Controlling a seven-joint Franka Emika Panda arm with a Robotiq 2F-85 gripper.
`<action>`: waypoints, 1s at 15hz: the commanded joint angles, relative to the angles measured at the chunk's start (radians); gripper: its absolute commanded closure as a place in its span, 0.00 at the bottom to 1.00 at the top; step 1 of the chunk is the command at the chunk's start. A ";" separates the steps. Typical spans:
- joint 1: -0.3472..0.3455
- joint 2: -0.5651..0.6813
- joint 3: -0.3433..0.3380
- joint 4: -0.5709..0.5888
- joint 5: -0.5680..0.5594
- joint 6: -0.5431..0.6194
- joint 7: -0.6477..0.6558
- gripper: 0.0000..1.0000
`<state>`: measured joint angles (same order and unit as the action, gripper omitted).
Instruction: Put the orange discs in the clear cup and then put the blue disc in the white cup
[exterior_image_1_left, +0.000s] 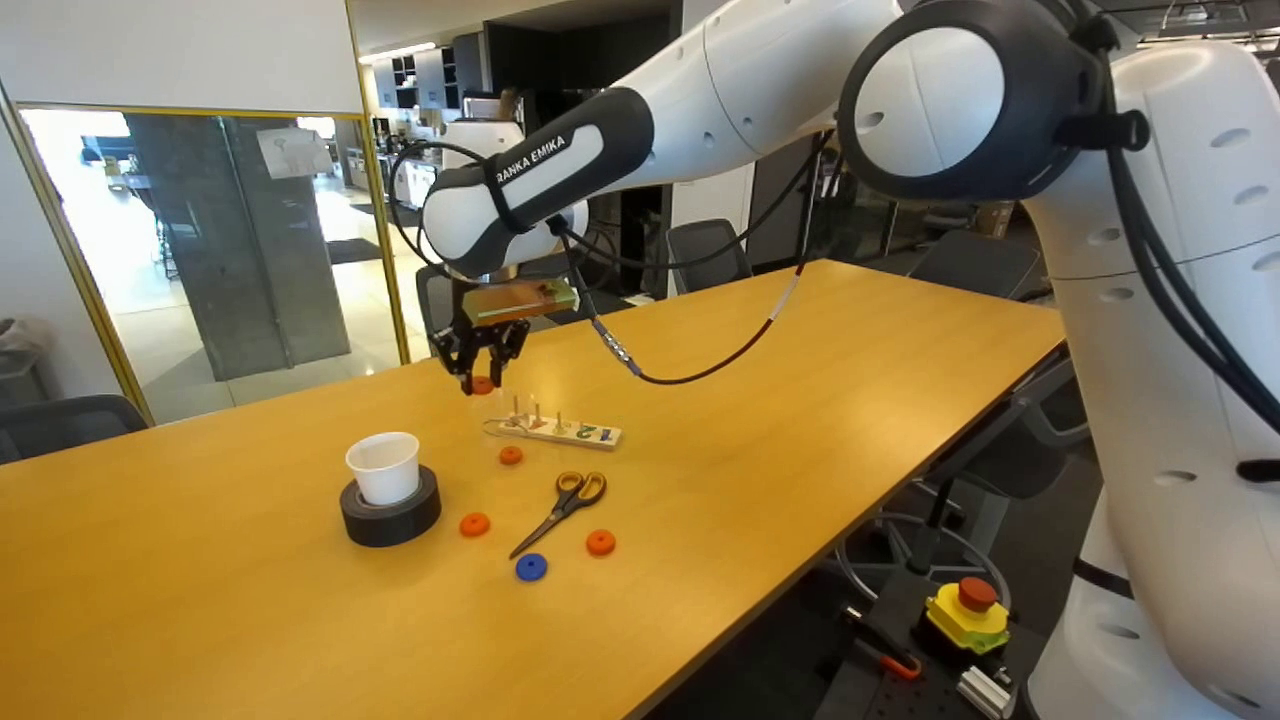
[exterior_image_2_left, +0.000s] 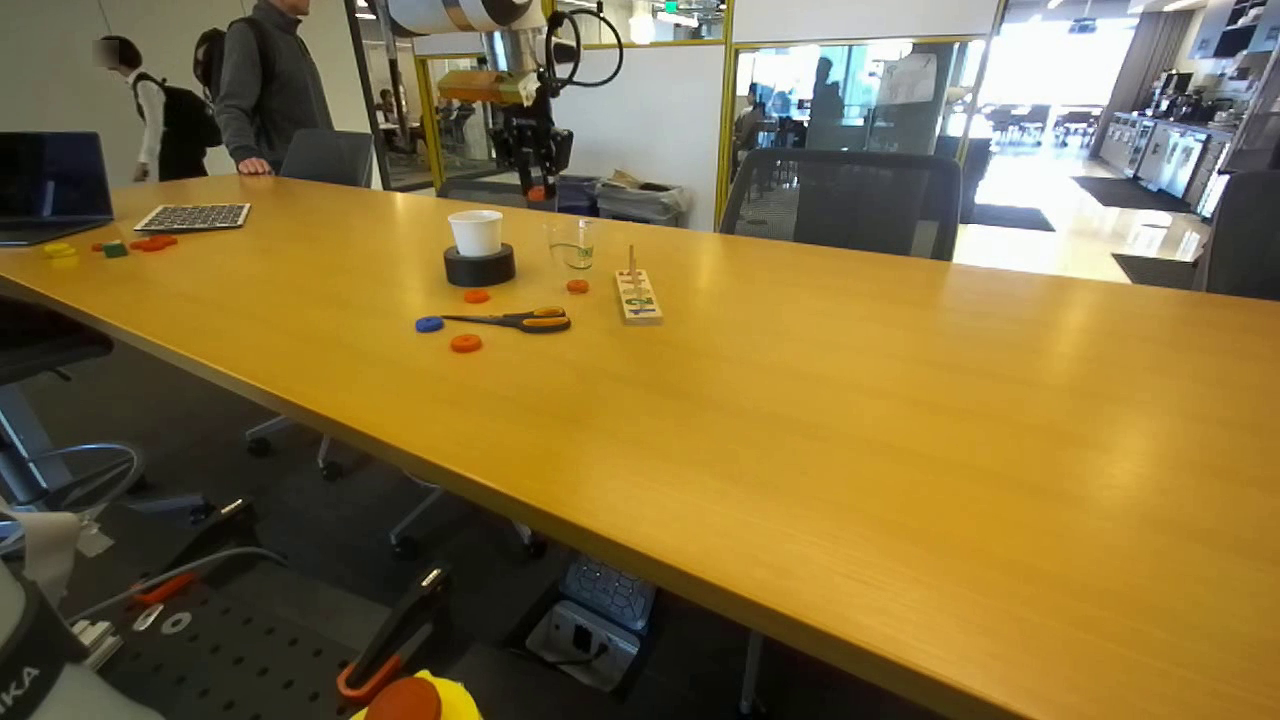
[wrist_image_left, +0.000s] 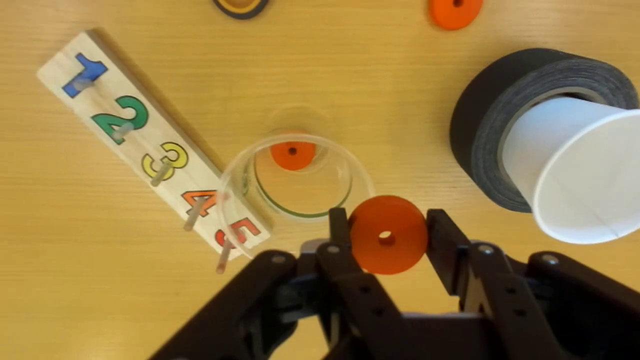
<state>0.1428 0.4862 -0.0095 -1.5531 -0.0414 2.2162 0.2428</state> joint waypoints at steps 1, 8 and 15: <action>-0.012 0.045 -0.013 0.062 -0.041 -0.070 -0.020 0.78; -0.019 0.116 -0.022 0.137 -0.054 -0.126 -0.025 0.78; -0.019 0.105 -0.025 0.139 -0.046 -0.131 -0.012 0.09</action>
<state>0.1238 0.6000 -0.0342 -1.4353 -0.0747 2.1043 0.2252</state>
